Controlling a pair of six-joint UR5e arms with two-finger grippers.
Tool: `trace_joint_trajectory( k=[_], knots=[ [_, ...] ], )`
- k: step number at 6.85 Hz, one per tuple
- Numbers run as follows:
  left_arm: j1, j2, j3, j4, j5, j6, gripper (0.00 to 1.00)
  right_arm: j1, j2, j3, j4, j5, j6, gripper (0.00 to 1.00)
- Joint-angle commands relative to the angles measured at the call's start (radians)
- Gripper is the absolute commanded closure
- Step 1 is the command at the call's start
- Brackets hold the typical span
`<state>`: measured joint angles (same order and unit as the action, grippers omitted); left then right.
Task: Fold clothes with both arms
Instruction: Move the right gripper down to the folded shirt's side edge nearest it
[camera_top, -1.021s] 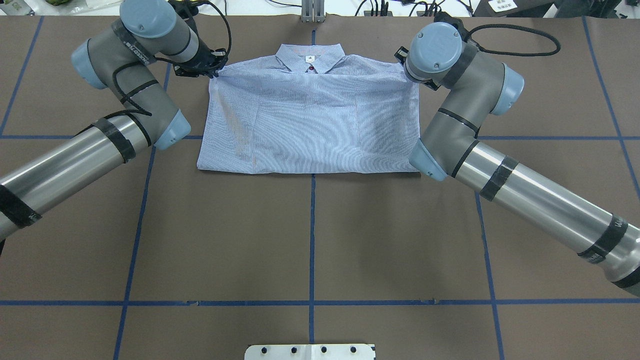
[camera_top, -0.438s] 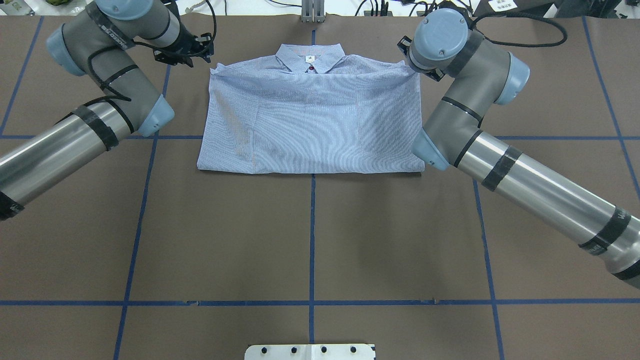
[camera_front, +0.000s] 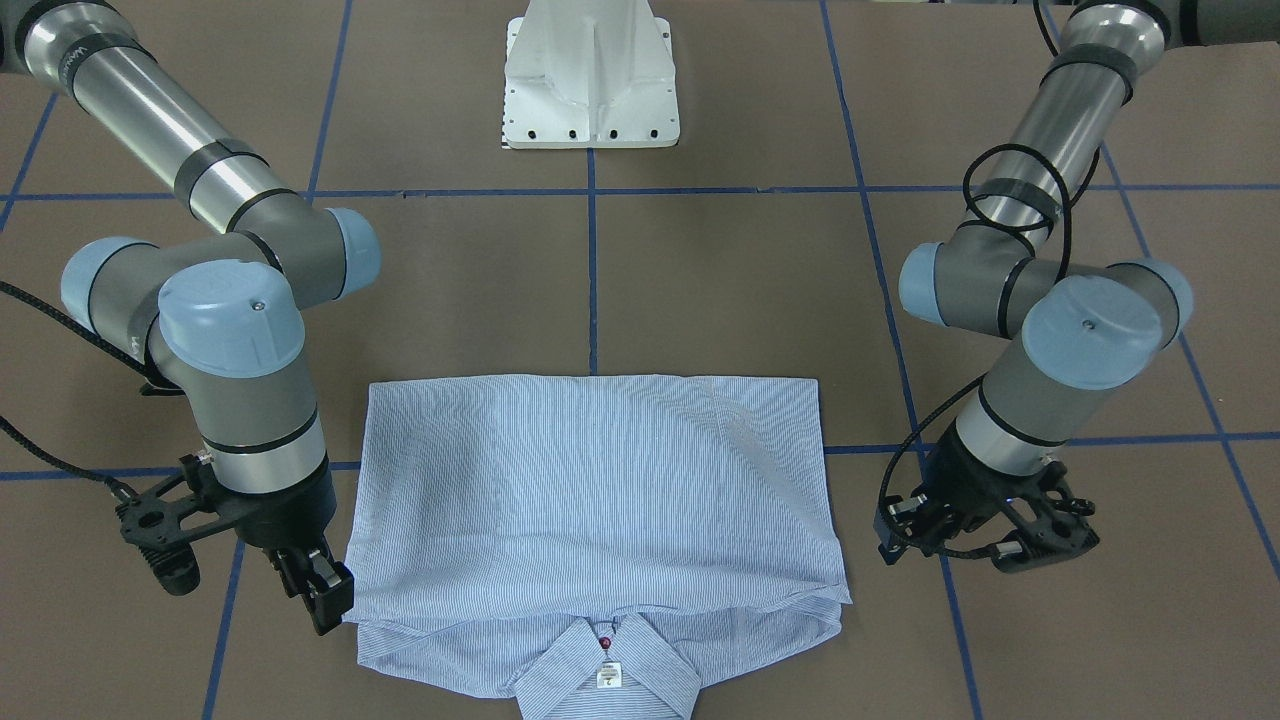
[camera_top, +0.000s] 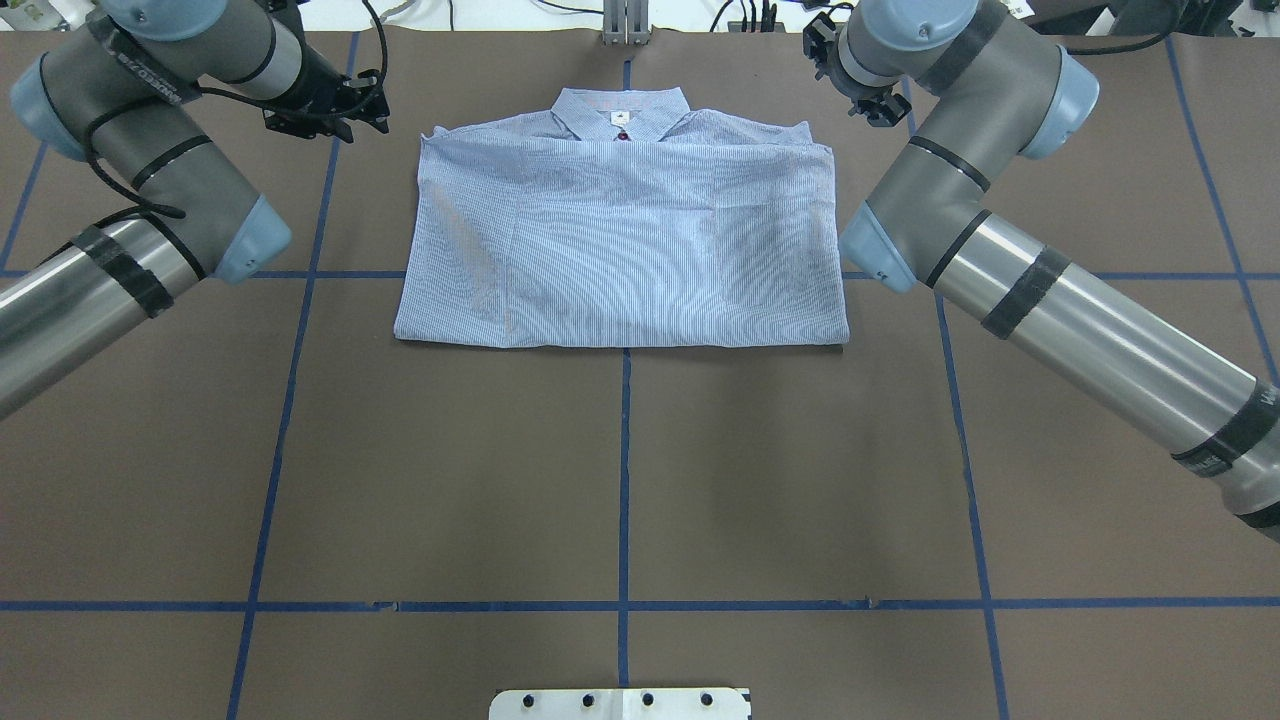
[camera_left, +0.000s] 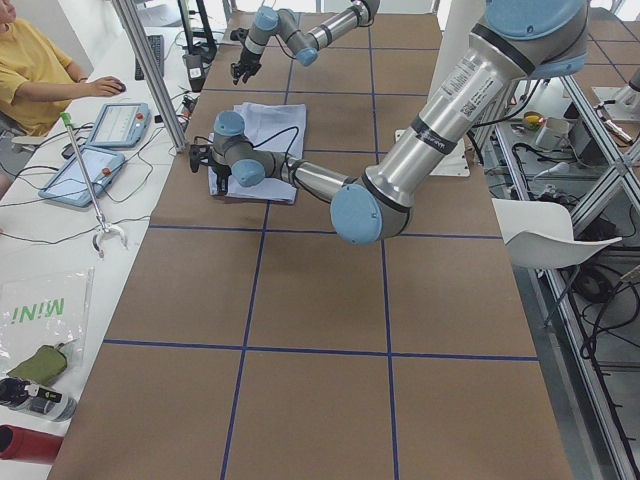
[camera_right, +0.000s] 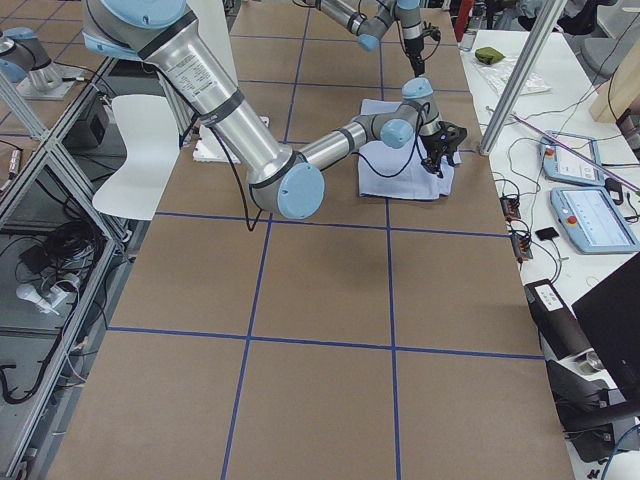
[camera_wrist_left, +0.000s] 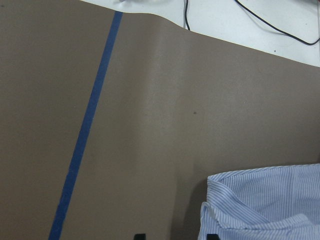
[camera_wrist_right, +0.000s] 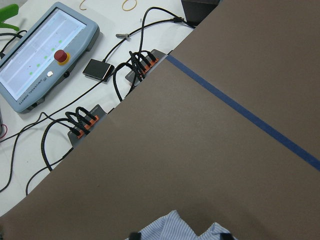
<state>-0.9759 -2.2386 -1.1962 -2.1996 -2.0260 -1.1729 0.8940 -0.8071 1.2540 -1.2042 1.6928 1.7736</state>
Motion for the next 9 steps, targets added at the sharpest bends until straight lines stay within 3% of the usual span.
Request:
trace_joint_trajectory(
  k=[1, 3, 4, 6, 9],
  knots=[
    [-0.001, 0.040, -0.066, 0.006, -0.004, -0.001, 0.48, -0.056, -0.094, 0.147, 0.002, 0.038, 0.077, 0.33],
    [-0.001, 0.047, -0.066, 0.001, -0.002, 0.002, 0.48, -0.159, -0.312, 0.409, 0.000, 0.030, 0.194, 0.31],
    [-0.001, 0.047, -0.066, 0.001, 0.000, 0.002, 0.48, -0.203, -0.376, 0.456, 0.002, 0.025, 0.245, 0.31],
    [0.000, 0.047, -0.066, 0.003, 0.006, 0.002, 0.48, -0.248, -0.428, 0.450, 0.066, 0.025, 0.341, 0.30],
    [0.000, 0.047, -0.068, 0.003, 0.007, 0.002, 0.48, -0.277, -0.428, 0.417, 0.066, 0.025, 0.339, 0.31]
  ],
)
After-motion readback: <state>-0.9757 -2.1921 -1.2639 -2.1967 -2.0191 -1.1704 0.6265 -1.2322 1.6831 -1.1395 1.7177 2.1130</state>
